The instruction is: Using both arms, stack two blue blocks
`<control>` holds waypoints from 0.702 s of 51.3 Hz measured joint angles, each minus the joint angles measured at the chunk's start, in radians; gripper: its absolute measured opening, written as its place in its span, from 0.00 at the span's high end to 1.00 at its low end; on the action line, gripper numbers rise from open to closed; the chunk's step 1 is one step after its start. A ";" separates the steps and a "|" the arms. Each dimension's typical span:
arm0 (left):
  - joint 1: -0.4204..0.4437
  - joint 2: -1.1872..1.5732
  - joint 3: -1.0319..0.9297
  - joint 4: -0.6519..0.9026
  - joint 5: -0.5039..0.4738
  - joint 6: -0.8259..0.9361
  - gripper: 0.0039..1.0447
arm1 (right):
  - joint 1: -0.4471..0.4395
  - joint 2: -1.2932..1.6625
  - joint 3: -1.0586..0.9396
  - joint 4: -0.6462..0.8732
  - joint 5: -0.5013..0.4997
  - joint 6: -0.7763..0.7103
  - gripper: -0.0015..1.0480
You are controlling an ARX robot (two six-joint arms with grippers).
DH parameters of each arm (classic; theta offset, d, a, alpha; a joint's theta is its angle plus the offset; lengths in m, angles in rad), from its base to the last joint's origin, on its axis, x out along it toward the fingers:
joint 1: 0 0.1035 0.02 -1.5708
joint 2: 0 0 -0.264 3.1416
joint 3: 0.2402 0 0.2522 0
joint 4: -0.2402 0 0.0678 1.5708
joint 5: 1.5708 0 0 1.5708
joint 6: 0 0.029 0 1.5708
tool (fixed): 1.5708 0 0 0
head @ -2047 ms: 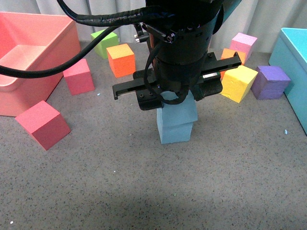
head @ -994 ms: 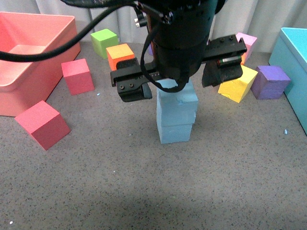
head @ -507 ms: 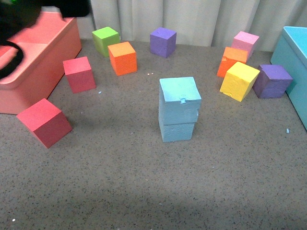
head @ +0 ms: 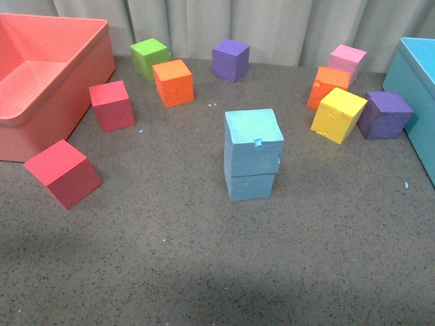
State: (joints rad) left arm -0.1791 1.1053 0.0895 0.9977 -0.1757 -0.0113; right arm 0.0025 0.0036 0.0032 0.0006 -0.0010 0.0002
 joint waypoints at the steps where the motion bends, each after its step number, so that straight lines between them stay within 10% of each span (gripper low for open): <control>1: 0.008 -0.027 -0.008 -0.018 0.010 0.000 0.97 | 0.000 0.000 0.000 0.000 0.000 0.000 0.09; 36: 0.176 -0.577 -0.070 -0.475 0.172 0.004 0.97 | 0.000 0.000 0.000 0.000 0.000 0.000 0.09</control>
State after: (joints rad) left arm -0.0029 0.5285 0.0193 0.5224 -0.0032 -0.0074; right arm 0.0025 0.0036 0.0032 0.0006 -0.0010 0.0002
